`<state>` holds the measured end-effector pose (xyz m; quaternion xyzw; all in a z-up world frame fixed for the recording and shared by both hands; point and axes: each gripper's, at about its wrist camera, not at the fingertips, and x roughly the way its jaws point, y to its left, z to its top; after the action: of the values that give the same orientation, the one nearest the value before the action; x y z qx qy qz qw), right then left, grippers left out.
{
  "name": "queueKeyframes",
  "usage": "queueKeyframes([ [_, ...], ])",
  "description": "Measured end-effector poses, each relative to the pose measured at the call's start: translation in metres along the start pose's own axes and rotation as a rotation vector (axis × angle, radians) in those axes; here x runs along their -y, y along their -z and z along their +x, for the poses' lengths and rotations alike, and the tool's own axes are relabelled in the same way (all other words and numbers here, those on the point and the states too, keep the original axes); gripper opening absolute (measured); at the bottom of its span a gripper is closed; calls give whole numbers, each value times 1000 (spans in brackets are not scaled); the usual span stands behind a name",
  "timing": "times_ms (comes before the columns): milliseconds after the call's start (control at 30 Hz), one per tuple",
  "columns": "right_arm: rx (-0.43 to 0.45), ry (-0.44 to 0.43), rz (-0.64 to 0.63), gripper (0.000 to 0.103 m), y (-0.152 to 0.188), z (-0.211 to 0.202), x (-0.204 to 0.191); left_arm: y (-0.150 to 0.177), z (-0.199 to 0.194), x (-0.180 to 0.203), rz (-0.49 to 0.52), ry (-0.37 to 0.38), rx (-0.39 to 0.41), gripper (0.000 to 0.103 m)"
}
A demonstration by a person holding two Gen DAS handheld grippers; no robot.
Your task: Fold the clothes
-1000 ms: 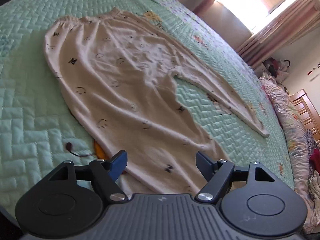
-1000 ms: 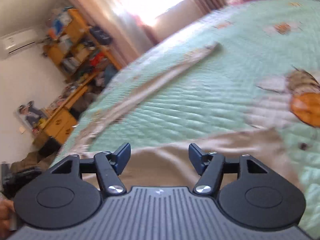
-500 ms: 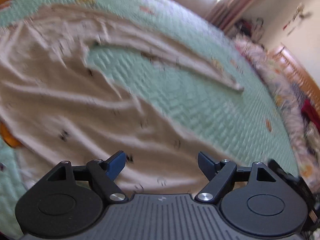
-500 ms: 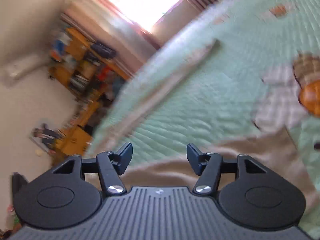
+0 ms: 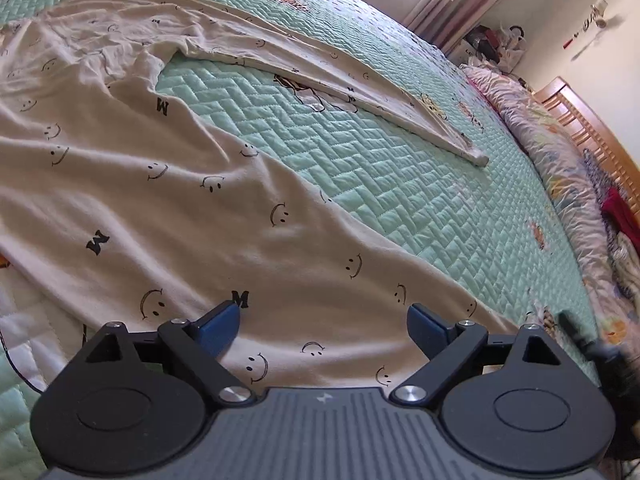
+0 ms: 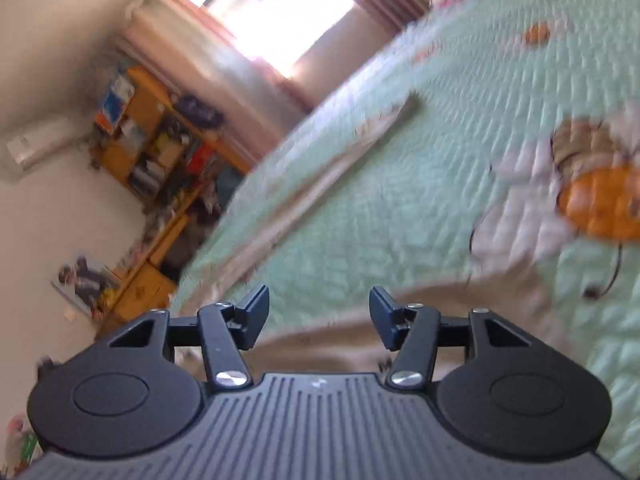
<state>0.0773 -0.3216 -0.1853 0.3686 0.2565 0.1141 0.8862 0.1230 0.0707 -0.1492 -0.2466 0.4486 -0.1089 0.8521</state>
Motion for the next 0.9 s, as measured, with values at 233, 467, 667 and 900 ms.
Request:
queueKeyframes([
  [233, 74, 111, 81, 36, -3, -29, 31, -7, -22, -21, -96, 87, 63, 90],
  [467, 64, -6, 97, 57, -5, -32, 24, -9, -20, -18, -38, 97, 78, 90],
  [667, 9, 103, 111, 48, 0, -16, 35, -4, -20, -29, -39, 83, 68, 87],
  [900, -55, 115, -224, 61, 12, 3, -35, -19, -48, -44, 60, -126, 148, 88],
])
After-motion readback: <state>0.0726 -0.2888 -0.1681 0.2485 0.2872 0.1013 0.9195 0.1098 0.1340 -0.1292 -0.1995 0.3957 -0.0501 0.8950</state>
